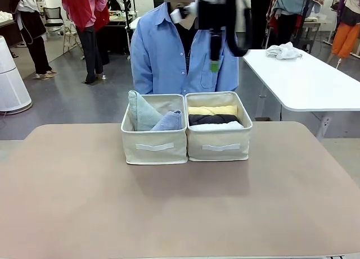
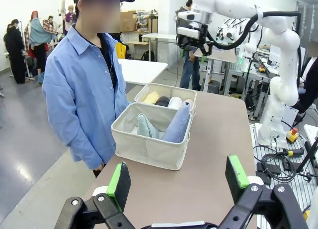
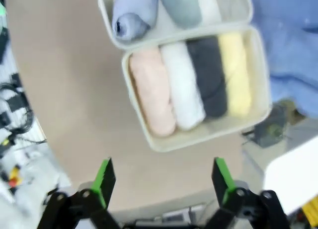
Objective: Sort the towels based on their folding style.
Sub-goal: Pick up another triangle-folded towel from the table and place it in the left Fabric basket.
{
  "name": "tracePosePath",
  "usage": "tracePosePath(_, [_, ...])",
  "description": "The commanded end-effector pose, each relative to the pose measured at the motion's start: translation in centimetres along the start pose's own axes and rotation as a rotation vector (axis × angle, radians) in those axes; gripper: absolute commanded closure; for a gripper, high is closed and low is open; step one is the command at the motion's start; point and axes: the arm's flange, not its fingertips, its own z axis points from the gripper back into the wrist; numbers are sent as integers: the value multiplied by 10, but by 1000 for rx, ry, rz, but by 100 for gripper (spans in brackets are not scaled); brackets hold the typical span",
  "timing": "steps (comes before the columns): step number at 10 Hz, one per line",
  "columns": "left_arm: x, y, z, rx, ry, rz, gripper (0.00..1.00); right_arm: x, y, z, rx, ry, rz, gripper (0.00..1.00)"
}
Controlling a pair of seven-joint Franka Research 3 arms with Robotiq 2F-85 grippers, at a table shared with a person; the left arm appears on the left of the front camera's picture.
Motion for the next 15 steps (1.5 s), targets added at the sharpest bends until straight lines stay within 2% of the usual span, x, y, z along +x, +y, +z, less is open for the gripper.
tracePosePath(1, [1,-3,0,-4,-6,-7,0,-96,83,-58,-18,-53,-62,0])
tracePosePath(4, [1,-3,0,-4,-6,-7,0,-149,81,-62,-24,-106,-135,0])
tracePosePath(6, [1,-3,0,-4,-6,-7,0,-145,71,-64,-60,-91,-200,0])
tracePosePath(7, [1,-3,0,-4,-6,-7,0,-157,77,-58,-18,-64,-159,0])
tracePosePath(13, [1,-3,0,-4,-6,-7,0,-156,79,-60,-24,-77,-156,0])
tracePosePath(14, [1,-3,0,-4,-6,-7,0,-184,56,-47,110,-223,-33,0])
tracePosePath(15, [1,-3,0,-4,-6,-7,0,-210,42,-38,156,-352,72,0])
